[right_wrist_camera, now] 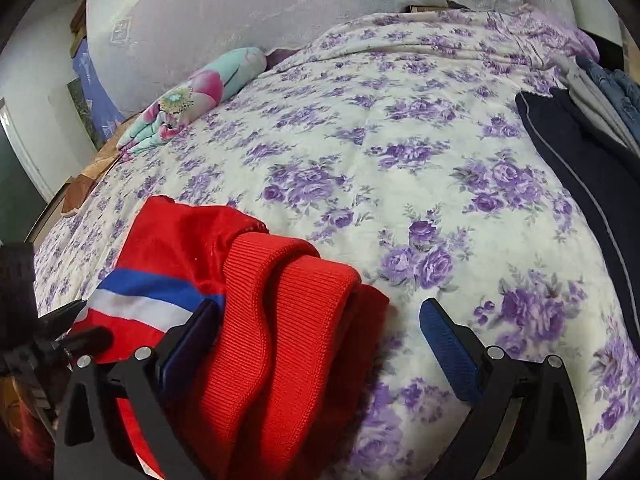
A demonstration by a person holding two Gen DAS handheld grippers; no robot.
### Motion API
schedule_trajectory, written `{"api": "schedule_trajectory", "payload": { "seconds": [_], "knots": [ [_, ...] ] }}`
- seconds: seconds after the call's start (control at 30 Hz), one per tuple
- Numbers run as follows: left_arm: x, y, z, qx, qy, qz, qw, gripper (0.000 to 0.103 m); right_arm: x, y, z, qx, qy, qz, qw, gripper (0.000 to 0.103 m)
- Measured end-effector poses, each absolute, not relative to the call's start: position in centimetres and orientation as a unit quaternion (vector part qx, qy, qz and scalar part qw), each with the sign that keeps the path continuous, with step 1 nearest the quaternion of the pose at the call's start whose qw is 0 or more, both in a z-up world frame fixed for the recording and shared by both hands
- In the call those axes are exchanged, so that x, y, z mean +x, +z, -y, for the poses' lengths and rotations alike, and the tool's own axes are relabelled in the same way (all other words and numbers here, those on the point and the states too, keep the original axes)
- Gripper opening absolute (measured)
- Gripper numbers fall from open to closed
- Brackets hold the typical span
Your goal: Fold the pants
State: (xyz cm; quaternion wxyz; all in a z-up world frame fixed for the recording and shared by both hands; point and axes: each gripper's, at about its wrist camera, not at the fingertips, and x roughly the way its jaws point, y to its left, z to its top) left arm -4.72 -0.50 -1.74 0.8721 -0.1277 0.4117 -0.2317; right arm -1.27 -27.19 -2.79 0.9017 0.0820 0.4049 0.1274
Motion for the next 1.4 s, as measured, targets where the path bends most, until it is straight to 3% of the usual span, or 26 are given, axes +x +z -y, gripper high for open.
{"api": "schedule_trajectory", "payload": {
  "seconds": [0.17, 0.33, 0.57, 0.77, 1.4],
  "knots": [
    [-5.1, -2.0, -2.8, -0.165, -0.241, -0.405, 0.866, 0.098, -5.4, -0.2, 28.0, 0.111, 0.153, -0.352, 0.917, 0.100],
    [-4.4, -3.3, -3.4, -0.203, -0.263, -0.421, 0.844, 0.098, -4.7, -3.8, 31.2, 0.223, 0.202, -0.420, 0.856, 0.100],
    [-4.4, -2.3, -0.1, -0.157, -0.294, -0.427, 0.841, 0.098, -3.2, -3.2, 29.8, 0.235, 0.228, -0.425, 0.844, 0.100],
    [-3.9, -2.4, 4.2, -0.061, -0.240, -0.430, 0.868, 0.099, -1.3, -3.6, 28.0, 0.198, 0.230, -0.410, 0.860, 0.100],
    [-5.0, -2.3, 3.7, -0.055, -0.222, -0.416, 0.880, 0.099, -1.9, -3.8, 29.0, 0.224, 0.240, -0.393, 0.859, 0.100]
  ]
}}
